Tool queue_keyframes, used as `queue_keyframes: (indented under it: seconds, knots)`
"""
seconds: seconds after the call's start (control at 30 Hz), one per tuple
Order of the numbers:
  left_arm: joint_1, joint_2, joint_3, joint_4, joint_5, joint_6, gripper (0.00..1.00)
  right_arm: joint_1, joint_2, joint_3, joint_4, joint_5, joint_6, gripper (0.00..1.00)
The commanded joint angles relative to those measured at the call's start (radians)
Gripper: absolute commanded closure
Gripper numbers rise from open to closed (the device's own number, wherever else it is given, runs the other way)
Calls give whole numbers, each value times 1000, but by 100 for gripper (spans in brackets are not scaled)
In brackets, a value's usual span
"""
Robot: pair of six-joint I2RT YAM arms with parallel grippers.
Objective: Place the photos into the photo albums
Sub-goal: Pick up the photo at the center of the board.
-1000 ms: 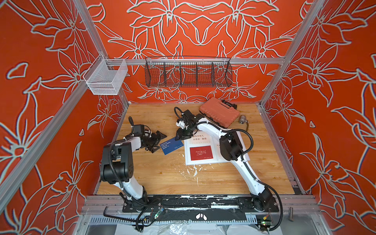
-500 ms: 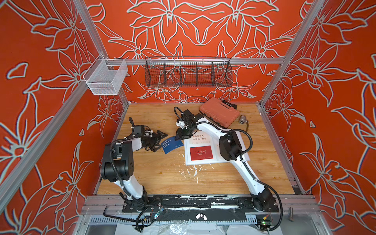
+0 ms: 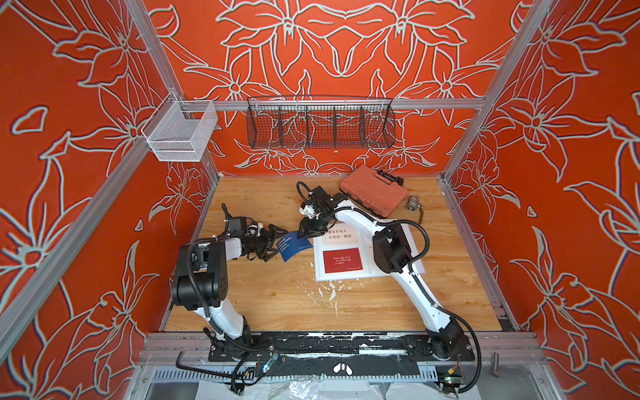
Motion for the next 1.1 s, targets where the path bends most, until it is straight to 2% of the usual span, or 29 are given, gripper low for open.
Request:
queue_keyframes:
  seconds: [0.0, 0.7, 0.93, 1.07]
  knots:
    - [-12, 27, -80, -128, -50, -33, 3, 7, 57, 3, -32, -3, 22, 49]
    - [-12, -73, -213, 103, 13, -243, 3, 5, 58, -12, -49, -20, 39, 49]
    - [-11, -70, -167, 11, -14, -172, 3, 5, 10, -76, 1, -38, 19, 49]
    - [-12, -106, -159, -59, -87, -126, 3, 5, -5, -83, 27, -67, 17, 49]
